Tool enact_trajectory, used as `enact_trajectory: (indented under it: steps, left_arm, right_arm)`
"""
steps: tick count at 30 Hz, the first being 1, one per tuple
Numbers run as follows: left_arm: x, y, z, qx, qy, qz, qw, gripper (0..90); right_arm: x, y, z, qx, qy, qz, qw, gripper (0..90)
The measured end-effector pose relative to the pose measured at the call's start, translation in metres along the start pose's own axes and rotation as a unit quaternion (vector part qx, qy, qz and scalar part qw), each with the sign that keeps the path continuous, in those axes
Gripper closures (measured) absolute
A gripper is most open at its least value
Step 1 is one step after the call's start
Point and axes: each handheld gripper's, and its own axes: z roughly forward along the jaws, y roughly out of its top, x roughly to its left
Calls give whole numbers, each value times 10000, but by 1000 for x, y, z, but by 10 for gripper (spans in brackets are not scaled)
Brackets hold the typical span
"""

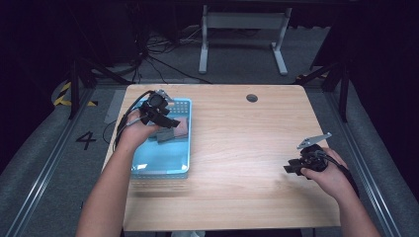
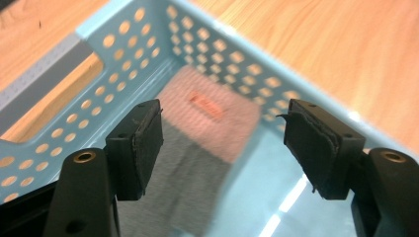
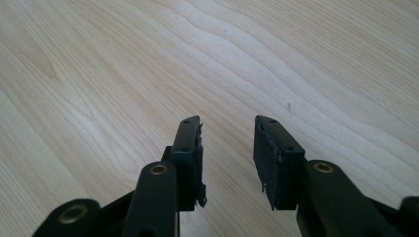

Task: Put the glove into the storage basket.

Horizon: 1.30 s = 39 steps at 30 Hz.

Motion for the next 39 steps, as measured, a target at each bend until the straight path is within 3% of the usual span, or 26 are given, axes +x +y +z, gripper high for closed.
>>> enact_trajectory:
  steps: [9, 19, 25, 28, 32, 39]
  left_arm:
    - [-43, -1, -32, -343, -301, -27, 9990, 352]
    - [-96, -10, -49, -463, -353, 161, 9982, 351]
    - [-126, -14, -48, -535, -334, 190, 9978, 350]
    - [-138, -16, -45, -609, -476, 169, 9969, 351]
    - [-157, -19, -35, -639, -555, 256, 9961, 354]
    - [-179, -24, -14, -603, -775, 116, 9951, 407]
  right_arm:
    - [-2, 14, 6, -39, 108, -152, 9998, 639]
    - [-4, 29, 12, -67, 217, -278, 9994, 630]
    - [-5, 29, 14, -37, 244, -291, 9993, 625]
    - [-6, 28, 13, -25, 248, -258, 9994, 624]
    - [-8, 26, 12, -46, 237, -209, 9995, 623]
    - [-9, 23, 11, -25, 178, -170, 9997, 620]
